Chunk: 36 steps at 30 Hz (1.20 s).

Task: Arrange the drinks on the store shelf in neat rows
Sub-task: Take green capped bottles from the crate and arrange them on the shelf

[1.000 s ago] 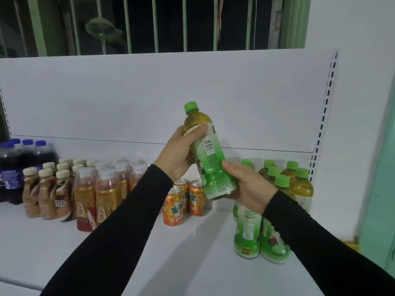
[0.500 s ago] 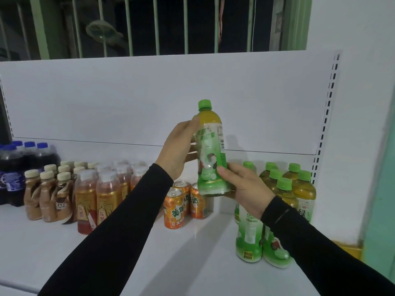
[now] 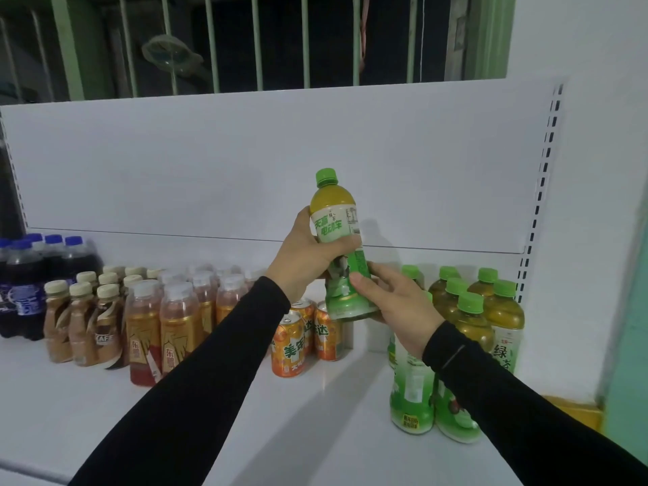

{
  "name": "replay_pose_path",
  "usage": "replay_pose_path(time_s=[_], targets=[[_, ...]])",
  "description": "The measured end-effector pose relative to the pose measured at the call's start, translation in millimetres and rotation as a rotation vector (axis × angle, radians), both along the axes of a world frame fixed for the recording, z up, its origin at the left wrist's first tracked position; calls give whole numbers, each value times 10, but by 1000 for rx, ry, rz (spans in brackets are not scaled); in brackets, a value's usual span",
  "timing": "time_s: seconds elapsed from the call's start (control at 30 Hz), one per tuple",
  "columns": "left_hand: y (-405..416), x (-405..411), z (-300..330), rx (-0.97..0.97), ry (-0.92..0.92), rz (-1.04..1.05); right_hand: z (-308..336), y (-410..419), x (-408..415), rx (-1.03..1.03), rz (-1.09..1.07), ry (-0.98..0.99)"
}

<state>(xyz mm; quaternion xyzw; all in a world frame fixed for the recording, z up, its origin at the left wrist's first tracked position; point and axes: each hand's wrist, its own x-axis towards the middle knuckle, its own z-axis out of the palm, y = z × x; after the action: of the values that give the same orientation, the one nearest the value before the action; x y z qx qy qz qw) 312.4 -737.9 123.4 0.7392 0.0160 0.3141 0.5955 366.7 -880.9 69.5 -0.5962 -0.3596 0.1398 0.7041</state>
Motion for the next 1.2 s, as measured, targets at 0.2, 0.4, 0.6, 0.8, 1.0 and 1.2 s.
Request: replay_pose_path(time_s=[0.2,0.4,0.6,0.8,1.0,1.2], targets=[[178,75,90,-277,25,-64,44,-95,53,-58,-2,-279],[277,74,115,-521,143,-142,78,-84,33,-257,-189,-728],[337,126,23,-622,208,-125,138,-16,72,-245,-326,-858],[383,170,-9,-695,234,-158,145,-7,75,-235,-331,-845],[365,171,-34,-722,253,-173,141,-35,52,-229,-323,-826],[262,96,2,-568,178,-196,120,-117,11,-299,-178,-630]])
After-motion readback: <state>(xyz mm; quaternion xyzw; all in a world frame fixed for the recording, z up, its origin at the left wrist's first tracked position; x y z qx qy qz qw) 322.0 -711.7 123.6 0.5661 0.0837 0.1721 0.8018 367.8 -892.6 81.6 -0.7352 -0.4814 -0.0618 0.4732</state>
